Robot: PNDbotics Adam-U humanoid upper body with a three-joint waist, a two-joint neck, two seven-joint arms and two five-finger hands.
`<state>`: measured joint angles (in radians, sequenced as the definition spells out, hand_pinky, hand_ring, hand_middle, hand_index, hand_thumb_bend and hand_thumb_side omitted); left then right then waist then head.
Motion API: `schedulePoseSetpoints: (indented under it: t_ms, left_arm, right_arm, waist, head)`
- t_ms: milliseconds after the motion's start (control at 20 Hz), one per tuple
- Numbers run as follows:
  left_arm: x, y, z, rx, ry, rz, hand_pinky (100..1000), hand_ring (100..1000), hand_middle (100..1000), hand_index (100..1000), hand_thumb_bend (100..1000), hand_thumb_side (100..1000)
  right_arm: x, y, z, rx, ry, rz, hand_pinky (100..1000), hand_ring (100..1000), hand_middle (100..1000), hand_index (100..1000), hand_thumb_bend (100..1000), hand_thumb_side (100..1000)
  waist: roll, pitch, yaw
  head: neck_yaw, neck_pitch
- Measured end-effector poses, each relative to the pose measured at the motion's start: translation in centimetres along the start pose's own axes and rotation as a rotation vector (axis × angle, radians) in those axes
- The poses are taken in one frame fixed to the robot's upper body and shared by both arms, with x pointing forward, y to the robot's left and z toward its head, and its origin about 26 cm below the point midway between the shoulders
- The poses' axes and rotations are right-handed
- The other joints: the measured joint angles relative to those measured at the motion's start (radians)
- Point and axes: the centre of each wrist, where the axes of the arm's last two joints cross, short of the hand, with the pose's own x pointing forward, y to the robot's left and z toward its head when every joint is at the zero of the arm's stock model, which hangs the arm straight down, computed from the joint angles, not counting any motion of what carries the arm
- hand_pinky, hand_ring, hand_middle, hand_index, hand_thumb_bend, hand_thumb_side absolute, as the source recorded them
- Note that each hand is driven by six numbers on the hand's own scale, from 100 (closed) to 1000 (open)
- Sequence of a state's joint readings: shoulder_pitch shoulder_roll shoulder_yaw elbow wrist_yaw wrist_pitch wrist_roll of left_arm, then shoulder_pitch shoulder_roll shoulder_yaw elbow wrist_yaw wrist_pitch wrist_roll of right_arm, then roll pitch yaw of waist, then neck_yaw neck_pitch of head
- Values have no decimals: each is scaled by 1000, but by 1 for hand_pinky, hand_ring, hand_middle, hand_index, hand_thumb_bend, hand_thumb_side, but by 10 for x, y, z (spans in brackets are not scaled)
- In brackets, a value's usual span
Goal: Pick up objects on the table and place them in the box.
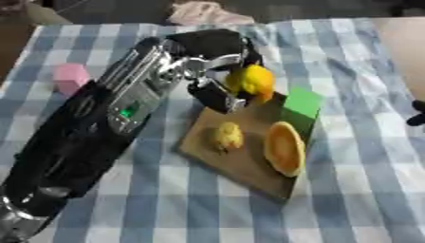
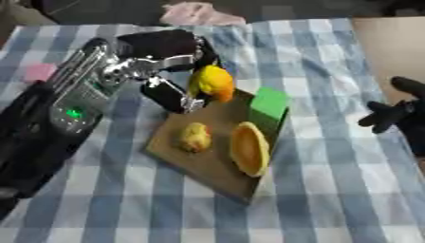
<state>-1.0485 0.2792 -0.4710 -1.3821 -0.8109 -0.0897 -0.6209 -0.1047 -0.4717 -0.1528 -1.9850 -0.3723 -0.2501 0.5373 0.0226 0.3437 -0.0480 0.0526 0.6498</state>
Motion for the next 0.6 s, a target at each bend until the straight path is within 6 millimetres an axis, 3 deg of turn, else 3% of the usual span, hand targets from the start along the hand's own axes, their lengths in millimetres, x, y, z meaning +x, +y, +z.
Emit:
schedulePoseSetpoints:
  t_ms: [250,450,500,600]
  left_arm:
    - [-8,-21,-13,-61,5,-24,707,652,571,771,100,426]
    - [-10,-30,-17,-97,-12,-31,904,876,822,928,100,642]
    - [-10,-31,-17,-100,-15,-34,936,908,859,954,145,690]
    - [-9,-30,-16,-102,-18,-46,962,931,883,969,286,692]
  right_arm:
    - [0,0,0,0,4,-3,982,722,561,967,100,504]
    - [0,0,0,-1,5,-3,982,722,560,967,100,506]
    - [0,0,0,-1,5,-3,982,722,560,967,100,507]
    - [0,0,1,-2,8,-4,982,722,561,967,100,507]
  waist:
    - [0,-1,0]
    - [-1,-3,0]
    - [-1,-4,1]
    - [0,-5,2]
  head:
    - [3,0]
    - [4,1]
    - [4,1]
    - [4,1]
